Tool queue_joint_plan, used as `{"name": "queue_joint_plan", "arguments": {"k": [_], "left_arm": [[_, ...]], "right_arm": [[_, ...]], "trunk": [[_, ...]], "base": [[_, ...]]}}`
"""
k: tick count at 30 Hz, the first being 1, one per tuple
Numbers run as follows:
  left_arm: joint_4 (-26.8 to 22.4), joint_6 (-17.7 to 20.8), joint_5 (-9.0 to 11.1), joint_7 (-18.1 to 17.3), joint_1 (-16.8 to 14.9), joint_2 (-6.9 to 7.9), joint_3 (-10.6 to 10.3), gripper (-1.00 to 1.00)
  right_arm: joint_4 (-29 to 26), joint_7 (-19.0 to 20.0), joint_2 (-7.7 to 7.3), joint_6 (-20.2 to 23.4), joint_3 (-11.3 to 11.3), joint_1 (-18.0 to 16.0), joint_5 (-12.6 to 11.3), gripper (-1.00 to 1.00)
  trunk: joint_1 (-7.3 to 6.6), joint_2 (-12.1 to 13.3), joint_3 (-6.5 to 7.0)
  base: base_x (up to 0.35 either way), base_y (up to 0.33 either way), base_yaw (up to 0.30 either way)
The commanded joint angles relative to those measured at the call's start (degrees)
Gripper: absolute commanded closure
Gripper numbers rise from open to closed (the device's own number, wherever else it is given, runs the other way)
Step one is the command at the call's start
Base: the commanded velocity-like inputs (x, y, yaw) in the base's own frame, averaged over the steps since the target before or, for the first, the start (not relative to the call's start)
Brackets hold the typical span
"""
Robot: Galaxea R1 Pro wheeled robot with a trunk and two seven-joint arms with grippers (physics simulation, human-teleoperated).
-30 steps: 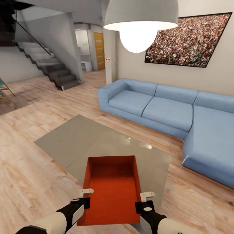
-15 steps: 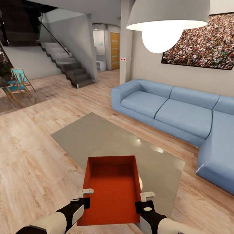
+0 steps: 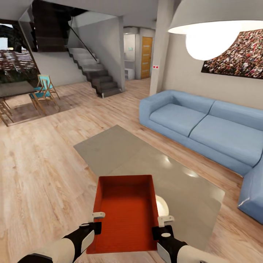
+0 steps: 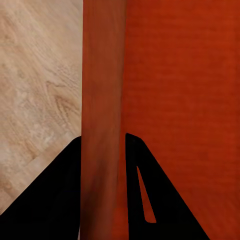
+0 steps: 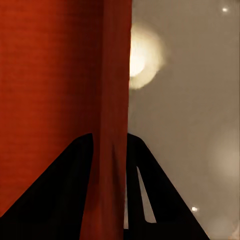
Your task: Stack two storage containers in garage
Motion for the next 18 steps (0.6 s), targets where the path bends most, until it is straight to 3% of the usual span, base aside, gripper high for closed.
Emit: {"name": "queue_joint_plan", "arguments": {"k": [1, 18], "left_arm": [[0.04, 0.38, 0.91, 0.64, -0.02, 0.33, 2.42, 1.0], [0.04, 0.38, 0.91, 0.64, -0.02, 0.33, 2.42, 1.0]], "right_arm": [[-0.13, -0.72, 0.0, -1.53, -0.34, -0.05, 0.3, 1.0], [-0.13, -0.72, 0.0, -1.53, -0.34, -0.02, 0.28, 1.0]], "trunk": [[0.01, -0.07, -0.08], [0.01, -0.07, -0.08]], "base": [[0.0, 0.0, 0.269], [0.0, 0.0, 0.269]]}}
